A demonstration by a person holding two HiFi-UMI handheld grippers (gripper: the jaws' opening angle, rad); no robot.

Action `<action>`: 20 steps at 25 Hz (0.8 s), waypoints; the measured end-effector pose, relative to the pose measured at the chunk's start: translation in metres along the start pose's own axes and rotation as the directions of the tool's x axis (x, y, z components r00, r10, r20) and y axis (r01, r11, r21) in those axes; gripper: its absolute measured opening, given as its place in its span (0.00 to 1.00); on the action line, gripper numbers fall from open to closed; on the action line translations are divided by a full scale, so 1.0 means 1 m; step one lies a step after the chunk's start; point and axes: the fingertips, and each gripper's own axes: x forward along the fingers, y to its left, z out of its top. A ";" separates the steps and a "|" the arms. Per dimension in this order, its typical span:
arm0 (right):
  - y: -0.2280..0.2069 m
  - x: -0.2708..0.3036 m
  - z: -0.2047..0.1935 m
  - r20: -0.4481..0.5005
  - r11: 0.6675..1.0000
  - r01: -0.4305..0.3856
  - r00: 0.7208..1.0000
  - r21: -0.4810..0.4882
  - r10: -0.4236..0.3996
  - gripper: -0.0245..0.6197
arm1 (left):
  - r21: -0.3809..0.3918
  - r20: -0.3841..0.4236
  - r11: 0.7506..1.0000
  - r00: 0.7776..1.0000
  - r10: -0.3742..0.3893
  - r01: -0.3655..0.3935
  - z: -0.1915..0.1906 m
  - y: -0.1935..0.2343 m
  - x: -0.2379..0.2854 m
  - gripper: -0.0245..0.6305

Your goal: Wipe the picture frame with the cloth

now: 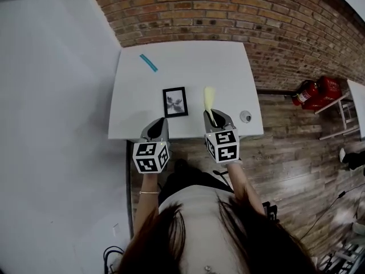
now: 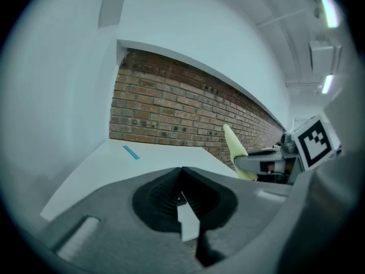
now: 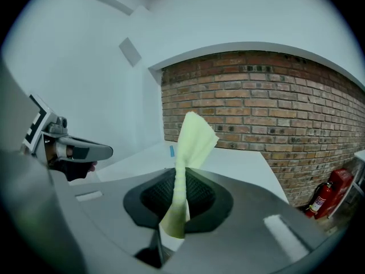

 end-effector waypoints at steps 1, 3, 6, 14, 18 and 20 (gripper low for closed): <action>-0.001 -0.002 0.003 0.011 1.000 -0.002 1.000 0.006 0.002 0.09 | 0.009 0.008 1.000 1.000 0.006 -0.006 0.004 -0.001 -0.001 0.04; -0.004 -0.006 0.008 0.035 1.000 -0.009 0.999 0.014 0.009 0.09 | 0.025 0.027 1.000 1.000 0.016 -0.017 0.013 -0.004 -0.004 0.04; -0.009 -0.011 0.020 0.074 1.000 -0.013 0.997 0.019 0.011 0.09 | 0.044 0.054 0.999 0.998 0.021 -0.023 0.025 -0.008 -0.005 0.04; -0.031 -0.021 0.048 0.154 1.000 0.008 0.988 0.015 -0.010 0.09 | 0.068 0.101 0.997 0.995 0.012 -0.019 0.054 -0.017 0.001 0.04; -0.038 -0.025 0.060 0.187 1.000 0.026 0.982 0.007 -0.027 0.09 | 0.086 0.119 0.996 0.993 0.002 -0.012 0.065 -0.020 0.008 0.04; -0.038 -0.026 0.066 0.200 1.000 0.027 0.979 0.002 -0.027 0.09 | 0.097 0.130 0.995 0.991 -0.005 -0.008 0.071 -0.022 0.010 0.04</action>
